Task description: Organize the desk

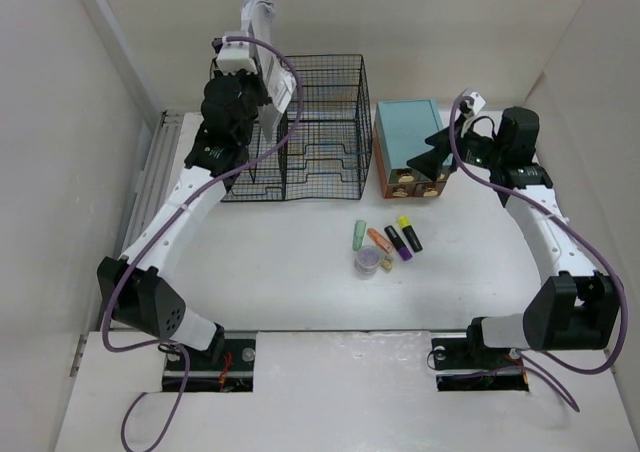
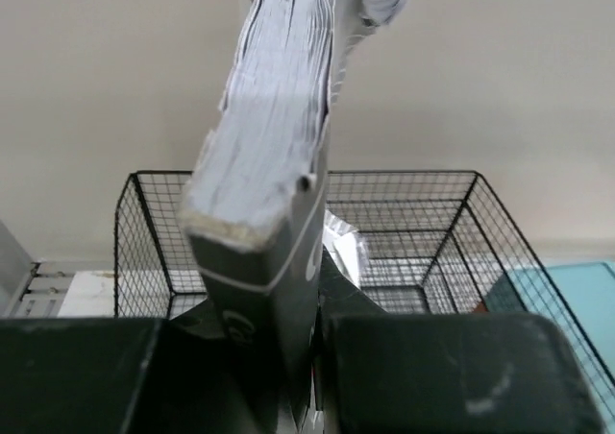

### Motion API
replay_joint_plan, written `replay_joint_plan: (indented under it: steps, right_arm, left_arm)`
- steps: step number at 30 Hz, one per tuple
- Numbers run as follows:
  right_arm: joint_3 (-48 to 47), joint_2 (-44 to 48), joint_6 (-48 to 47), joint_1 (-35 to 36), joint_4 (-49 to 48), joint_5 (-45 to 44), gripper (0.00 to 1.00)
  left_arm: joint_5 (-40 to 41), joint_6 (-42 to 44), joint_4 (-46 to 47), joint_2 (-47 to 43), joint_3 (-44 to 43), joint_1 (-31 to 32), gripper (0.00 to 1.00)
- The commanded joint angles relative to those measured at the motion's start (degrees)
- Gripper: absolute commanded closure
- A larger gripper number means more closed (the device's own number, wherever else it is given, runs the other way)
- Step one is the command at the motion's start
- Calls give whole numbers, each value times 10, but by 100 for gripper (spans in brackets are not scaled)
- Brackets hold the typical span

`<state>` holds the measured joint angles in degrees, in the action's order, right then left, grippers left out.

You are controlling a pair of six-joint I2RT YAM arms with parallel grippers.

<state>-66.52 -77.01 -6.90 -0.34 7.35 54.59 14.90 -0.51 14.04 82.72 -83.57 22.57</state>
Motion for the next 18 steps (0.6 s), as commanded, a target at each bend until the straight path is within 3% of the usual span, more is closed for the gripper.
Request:
replay_joint_plan:
  steps: [1,6,13,18]
  right_arm:
    - [-7,2,-10,-11,-11,23,0]
    - [-7,-4,-10,-11,-11,28,0]
    - [-7,-16,-10,-11,-6,33,0]
    - [-7,-16,-10,-11,-6,33,0]
  left_arm:
    - [1,-6,85,6,1,-16,100]
    - [1,4,90,-7,-11,-21,100]
    - [7,28,64,-2,-91,-21,100]
    - [14,28,64,12,-85,-31,100]
